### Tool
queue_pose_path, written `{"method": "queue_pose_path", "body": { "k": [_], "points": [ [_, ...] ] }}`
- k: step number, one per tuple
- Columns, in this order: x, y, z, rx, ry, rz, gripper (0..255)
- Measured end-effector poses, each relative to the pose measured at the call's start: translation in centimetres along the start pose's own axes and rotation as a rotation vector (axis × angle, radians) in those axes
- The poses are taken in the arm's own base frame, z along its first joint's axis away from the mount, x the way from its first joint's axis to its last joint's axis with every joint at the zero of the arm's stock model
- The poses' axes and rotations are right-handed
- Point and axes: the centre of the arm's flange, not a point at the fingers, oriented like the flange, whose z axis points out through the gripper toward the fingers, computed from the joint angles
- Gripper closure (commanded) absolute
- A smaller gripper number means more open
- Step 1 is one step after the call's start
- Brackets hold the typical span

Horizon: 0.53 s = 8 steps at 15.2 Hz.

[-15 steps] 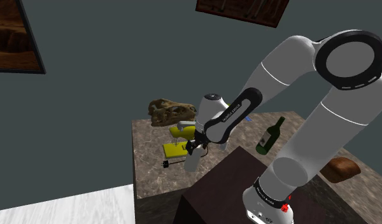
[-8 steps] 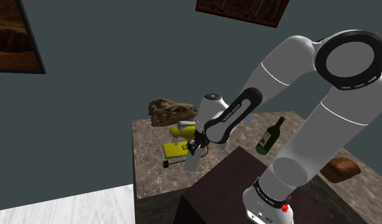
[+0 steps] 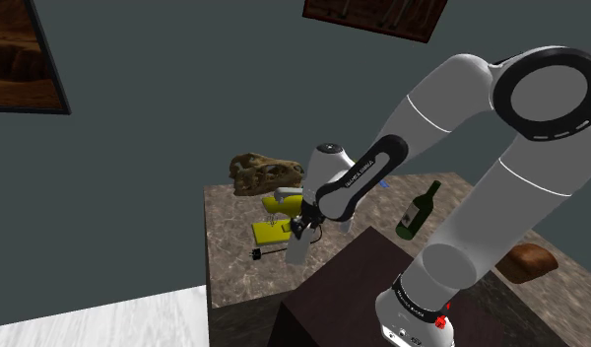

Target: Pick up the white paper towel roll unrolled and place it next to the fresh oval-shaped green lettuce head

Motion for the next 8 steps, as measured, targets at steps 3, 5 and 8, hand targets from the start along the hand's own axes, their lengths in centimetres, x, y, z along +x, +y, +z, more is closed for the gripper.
{"method": "queue_pose_path", "body": {
  "k": [3, 5, 8],
  "points": [
    [0.0, 0.1, -1.5, 0.0, 0.0, 0.0, 255],
    [-0.1, 0.2, -2.6, 0.0, 0.0, 0.0, 255],
    [-0.1, 0.1, -4.2, 0.0, 0.0, 0.0, 255]
  ]
}}
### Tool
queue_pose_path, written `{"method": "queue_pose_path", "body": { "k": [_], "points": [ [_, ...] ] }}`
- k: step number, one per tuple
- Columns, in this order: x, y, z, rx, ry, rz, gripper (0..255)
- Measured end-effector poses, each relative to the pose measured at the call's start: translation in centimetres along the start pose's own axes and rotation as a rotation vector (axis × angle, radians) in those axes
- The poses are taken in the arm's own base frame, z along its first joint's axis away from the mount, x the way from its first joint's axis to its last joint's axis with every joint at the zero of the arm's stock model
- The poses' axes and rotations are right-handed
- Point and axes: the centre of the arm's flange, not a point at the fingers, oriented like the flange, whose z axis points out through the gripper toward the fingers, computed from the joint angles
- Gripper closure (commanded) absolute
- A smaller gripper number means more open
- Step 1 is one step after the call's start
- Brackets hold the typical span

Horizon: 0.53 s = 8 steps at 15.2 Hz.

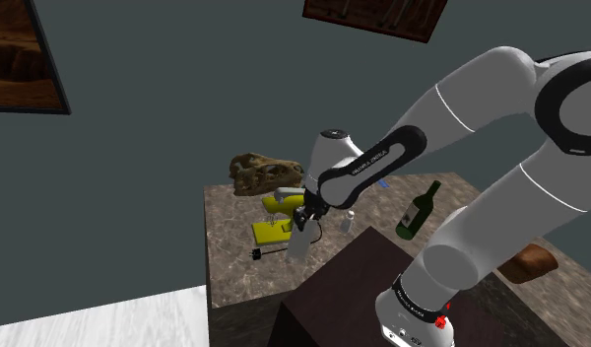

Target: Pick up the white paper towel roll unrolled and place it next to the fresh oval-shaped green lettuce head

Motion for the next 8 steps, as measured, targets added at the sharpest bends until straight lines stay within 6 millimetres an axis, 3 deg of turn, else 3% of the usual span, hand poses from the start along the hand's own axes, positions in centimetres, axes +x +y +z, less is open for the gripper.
{"method": "queue_pose_path", "body": {
  "k": [8],
  "points": [
    [0.1, 0.1, -4.1, 0.0, 0.0, 0.0, 255]
  ]
}}
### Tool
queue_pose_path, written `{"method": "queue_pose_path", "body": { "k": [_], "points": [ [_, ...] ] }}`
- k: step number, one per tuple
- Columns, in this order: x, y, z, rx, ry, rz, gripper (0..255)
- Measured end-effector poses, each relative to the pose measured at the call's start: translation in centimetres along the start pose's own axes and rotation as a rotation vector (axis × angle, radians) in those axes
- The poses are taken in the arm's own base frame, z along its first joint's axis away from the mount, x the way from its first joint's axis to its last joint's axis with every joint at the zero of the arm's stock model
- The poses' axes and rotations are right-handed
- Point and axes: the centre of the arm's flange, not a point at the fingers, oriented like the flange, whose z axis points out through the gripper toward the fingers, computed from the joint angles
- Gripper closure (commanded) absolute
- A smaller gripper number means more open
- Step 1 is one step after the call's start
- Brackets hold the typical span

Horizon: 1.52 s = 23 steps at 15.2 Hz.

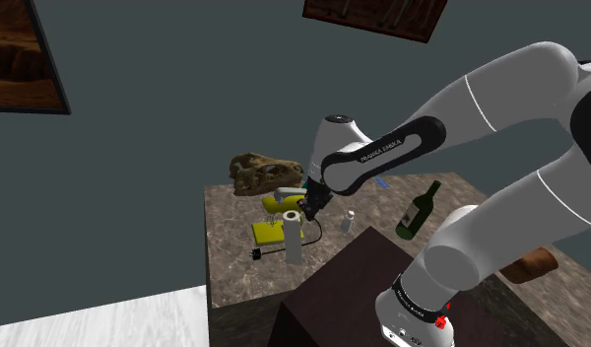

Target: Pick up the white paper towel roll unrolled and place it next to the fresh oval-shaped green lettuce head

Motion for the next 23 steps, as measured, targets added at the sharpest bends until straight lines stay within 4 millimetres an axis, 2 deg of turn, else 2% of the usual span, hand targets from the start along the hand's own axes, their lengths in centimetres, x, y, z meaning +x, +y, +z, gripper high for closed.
{"method": "queue_pose_path", "body": {
  "k": [2, 3, 5, 7, 13, 20, 23],
  "points": [
    [0.0, 0.1, -1.1, 0.0, 0.0, 0.0, 255],
    [0.0, 0.1, -1.1, 0.0, 0.0, 0.0, 0],
    [0.6, -0.1, -0.9, 0.0, -0.004, -0.001, 0],
    [2.5, -0.5, 0.1, -0.001, -0.017, -0.003, 0],
    [9.5, -1.6, 4.2, -0.005, -0.066, -0.012, 0],
    [10.0, -1.8, 8.0, -0.005, -0.072, -0.013, 0],
    [10.0, -1.9, 8.7, -0.005, -0.072, -0.013, 0]
  ]
}}
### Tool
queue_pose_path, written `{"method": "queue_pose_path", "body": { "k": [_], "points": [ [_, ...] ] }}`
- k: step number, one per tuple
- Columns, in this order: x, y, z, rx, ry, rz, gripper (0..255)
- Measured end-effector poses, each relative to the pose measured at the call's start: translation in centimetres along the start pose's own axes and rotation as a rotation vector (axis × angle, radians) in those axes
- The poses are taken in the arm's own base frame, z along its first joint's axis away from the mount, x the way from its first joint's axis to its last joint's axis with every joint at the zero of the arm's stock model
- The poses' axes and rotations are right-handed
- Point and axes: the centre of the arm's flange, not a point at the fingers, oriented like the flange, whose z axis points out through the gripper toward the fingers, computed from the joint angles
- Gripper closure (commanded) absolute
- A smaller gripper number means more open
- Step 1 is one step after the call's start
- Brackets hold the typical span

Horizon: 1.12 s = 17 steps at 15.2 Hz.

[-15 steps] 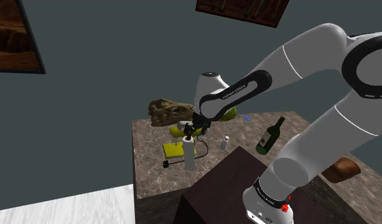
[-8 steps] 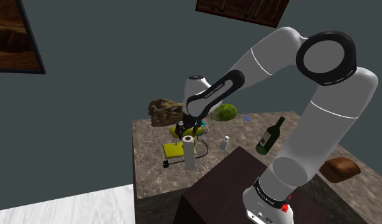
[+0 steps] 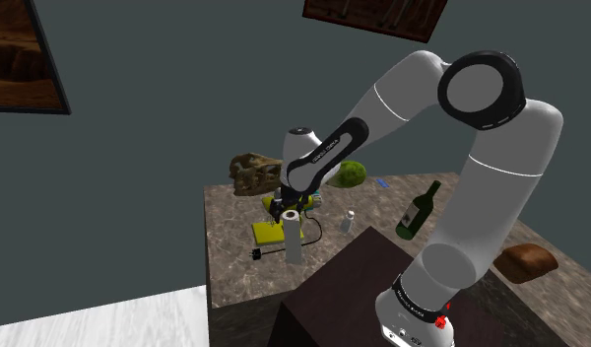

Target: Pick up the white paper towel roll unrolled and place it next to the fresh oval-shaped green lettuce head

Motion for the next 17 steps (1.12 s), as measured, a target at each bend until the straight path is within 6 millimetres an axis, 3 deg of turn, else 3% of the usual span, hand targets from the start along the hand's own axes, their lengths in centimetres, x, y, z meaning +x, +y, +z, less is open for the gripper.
{"method": "queue_pose_path", "body": {
  "k": [4, 5, 17],
  "points": [
    [-0.02, 0.0, 0.06, 0.0, 0.0, 0.0, 0],
    [-0.02, 0.0, 0.06, 0.0, 0.0, 0.0, 255],
    [-0.1, 0.07, -0.57, 0.0, 0.001, 0.0, 255]
  ]
}}
